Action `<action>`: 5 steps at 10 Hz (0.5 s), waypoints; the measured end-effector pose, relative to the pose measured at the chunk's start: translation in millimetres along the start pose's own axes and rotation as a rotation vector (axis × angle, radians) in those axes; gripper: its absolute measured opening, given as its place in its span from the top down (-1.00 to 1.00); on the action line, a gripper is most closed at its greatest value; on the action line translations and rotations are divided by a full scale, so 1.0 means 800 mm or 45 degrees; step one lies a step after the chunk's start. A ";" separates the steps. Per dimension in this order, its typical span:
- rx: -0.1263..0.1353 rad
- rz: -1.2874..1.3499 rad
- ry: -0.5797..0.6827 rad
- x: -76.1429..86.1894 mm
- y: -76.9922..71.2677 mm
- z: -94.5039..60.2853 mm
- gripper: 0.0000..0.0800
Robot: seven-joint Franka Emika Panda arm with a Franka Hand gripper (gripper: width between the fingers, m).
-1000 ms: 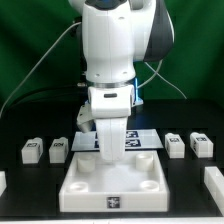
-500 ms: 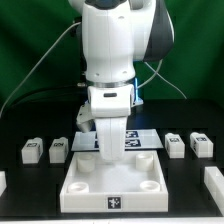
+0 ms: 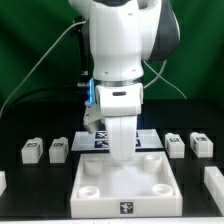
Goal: Assemble one leg
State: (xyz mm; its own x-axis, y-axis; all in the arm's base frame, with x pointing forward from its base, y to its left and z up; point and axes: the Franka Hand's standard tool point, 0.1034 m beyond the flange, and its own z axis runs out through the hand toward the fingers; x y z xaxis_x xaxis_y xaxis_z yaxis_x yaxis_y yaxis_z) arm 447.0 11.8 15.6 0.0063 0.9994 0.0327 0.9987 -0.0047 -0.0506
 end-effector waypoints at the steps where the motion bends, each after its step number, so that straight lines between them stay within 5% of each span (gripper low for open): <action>1: -0.011 0.003 0.008 0.013 0.011 0.001 0.85; 5: -0.052 -0.030 0.041 0.051 0.052 0.001 0.85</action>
Offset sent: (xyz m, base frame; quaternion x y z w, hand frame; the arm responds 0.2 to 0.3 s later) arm 0.0278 0.0279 0.0013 0.0034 0.0142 -0.0054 0.9999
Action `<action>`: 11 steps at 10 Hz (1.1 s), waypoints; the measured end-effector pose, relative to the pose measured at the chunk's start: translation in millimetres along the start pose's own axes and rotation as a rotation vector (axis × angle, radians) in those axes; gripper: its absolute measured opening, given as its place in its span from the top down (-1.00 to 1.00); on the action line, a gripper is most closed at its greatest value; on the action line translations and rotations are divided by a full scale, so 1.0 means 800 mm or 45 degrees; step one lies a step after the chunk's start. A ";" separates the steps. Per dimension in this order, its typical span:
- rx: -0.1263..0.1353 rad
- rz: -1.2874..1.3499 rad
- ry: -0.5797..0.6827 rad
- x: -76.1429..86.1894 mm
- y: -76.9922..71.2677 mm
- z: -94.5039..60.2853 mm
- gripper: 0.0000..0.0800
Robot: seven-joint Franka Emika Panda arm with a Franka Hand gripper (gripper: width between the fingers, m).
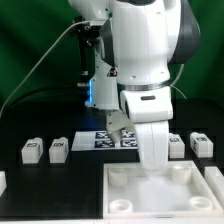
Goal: Assemble one leg
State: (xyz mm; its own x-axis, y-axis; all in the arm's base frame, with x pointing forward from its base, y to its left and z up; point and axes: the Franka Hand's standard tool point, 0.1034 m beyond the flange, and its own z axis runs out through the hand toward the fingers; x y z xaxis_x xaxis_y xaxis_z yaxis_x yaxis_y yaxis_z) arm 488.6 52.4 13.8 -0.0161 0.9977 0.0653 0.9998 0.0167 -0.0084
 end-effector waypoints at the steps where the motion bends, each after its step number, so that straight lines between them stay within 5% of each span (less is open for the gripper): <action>1: 0.001 0.019 0.002 0.003 0.001 0.000 0.85; 7: 0.003 0.061 0.009 0.012 0.002 0.001 0.85; 8: 0.003 0.062 0.009 0.012 0.002 0.001 0.63; 10: 0.003 0.064 0.008 0.011 0.002 0.001 -0.21; 11: 0.003 0.064 0.008 0.010 0.002 0.001 -0.21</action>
Offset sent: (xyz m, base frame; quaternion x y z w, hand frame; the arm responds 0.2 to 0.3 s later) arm 0.0145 0.0147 -0.0054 0.0036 0.0357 -0.0049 0.9993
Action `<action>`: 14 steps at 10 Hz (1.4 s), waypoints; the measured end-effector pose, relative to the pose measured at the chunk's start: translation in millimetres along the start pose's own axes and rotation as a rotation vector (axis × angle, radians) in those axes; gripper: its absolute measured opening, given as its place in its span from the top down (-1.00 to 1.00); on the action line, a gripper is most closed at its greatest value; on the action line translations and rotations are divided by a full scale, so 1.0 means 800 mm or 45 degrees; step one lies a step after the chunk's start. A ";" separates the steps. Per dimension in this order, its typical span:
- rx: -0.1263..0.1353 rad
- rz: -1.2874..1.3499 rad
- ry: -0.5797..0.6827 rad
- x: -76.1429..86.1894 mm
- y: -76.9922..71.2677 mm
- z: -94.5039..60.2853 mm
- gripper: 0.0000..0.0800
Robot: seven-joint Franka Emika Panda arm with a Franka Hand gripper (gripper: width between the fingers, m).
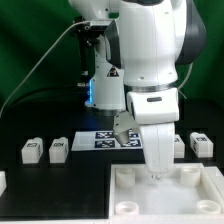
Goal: Assemble one leg
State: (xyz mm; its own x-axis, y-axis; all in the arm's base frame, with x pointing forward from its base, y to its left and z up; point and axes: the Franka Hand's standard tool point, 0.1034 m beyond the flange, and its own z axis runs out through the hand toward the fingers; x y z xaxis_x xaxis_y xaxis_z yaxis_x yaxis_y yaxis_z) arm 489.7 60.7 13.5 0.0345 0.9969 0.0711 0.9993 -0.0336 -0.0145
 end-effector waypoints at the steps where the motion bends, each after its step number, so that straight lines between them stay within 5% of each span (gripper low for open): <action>1: 0.000 0.000 0.000 0.000 0.000 0.000 -0.54; 10: -0.003 0.046 -0.001 0.000 0.000 -0.002 -0.62; 14: -0.035 0.536 -0.007 0.043 -0.024 -0.035 -0.62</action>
Offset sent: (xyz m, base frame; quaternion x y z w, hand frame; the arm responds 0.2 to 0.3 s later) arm 0.0000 0.0000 0.0000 0.0000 0.0000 0.0000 1.0000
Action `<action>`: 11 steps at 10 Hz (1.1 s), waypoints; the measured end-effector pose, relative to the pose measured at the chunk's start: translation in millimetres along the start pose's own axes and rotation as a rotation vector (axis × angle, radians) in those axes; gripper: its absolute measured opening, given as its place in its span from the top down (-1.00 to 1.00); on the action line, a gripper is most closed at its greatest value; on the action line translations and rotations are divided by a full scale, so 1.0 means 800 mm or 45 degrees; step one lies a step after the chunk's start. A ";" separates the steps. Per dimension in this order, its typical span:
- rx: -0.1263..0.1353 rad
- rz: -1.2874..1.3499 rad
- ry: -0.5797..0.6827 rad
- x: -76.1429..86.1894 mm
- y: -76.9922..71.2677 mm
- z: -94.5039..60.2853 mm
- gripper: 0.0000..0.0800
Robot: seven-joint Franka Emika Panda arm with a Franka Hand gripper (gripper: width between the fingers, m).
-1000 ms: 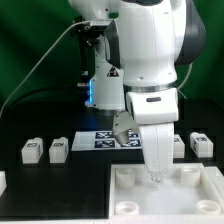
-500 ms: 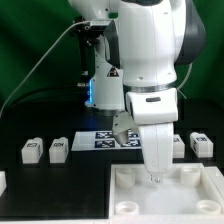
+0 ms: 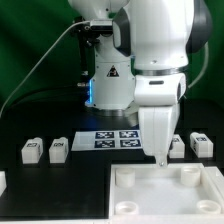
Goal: Assemble one leg
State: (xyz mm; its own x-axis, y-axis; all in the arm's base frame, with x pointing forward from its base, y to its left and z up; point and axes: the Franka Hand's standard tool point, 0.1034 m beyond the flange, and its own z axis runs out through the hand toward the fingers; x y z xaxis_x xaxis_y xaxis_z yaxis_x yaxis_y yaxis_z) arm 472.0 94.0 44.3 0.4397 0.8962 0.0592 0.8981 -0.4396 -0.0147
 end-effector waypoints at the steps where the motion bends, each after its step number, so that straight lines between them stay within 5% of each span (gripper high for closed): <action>1: -0.001 0.171 0.004 0.015 -0.017 -0.003 -0.62; 4: 0.018 0.598 0.014 0.050 -0.055 0.000 -0.62; 8: 0.056 1.130 0.027 0.060 -0.065 0.003 -0.62; 11: 0.100 1.262 -0.083 0.074 -0.089 -0.002 -0.62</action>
Offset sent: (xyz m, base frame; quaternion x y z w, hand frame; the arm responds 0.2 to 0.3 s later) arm -0.0210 0.0394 -0.0015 -0.0072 0.0025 0.2366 0.9716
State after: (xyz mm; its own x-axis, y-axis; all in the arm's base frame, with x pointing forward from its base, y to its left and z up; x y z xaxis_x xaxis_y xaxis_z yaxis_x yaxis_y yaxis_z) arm 433.9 178.8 50.2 0.9891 0.1290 -0.0704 0.1221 -0.9880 -0.0943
